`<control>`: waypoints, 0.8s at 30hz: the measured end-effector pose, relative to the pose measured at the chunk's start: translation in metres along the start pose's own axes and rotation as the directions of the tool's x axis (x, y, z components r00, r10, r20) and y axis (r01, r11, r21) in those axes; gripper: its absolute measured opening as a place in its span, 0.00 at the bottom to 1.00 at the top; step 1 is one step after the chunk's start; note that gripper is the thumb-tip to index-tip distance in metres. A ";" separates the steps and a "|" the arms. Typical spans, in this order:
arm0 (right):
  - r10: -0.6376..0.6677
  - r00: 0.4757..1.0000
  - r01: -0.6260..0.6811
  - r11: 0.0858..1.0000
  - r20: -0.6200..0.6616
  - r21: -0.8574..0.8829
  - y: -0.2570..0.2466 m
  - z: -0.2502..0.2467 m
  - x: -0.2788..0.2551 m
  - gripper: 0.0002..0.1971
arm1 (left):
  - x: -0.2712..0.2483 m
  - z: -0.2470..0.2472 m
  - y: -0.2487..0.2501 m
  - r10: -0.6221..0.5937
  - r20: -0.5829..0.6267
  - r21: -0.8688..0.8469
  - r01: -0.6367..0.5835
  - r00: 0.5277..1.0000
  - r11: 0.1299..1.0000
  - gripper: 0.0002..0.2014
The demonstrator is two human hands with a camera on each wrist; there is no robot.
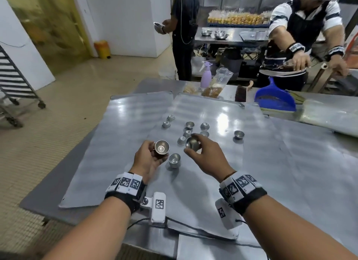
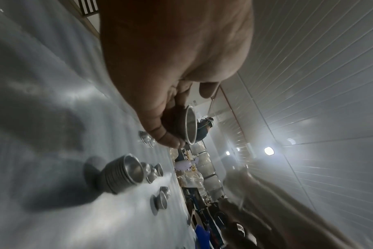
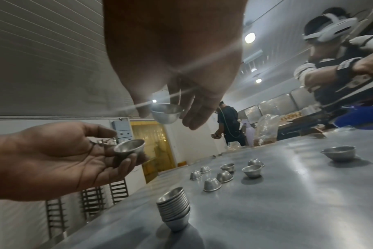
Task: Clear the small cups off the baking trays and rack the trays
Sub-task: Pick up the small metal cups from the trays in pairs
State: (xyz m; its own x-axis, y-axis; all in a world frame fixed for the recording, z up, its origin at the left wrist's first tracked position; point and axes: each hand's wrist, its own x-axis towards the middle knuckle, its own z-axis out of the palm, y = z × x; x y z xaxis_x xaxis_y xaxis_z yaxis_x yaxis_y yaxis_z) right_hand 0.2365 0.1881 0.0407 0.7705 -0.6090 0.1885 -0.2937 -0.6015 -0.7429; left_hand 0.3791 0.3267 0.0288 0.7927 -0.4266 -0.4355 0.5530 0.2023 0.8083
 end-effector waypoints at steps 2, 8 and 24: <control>-0.042 0.999 0.042 0.999 0.025 0.011 -0.001 -0.005 -0.006 0.27 | -0.017 0.012 -0.012 0.002 0.002 0.001 -0.002 1.000 1.000 0.12; -0.124 0.982 0.141 0.983 0.146 -0.119 0.014 -0.016 -0.024 0.28 | -0.058 0.047 -0.048 -0.039 0.129 0.003 0.039 0.991 0.999 0.19; 0.154 0.988 -0.151 0.972 0.002 -0.179 0.113 -0.078 -0.040 0.21 | -0.060 0.098 -0.106 -0.072 0.132 0.121 0.056 0.989 0.991 0.08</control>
State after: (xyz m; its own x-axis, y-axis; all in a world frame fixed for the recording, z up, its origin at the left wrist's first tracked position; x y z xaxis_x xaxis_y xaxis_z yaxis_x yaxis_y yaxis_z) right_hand 0.1283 0.1039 -0.0008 0.7172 -0.6933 0.0699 -0.5038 -0.5852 -0.6354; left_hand 0.2480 0.2443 0.0086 0.7099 -0.5530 -0.4361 0.5610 0.0697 0.8249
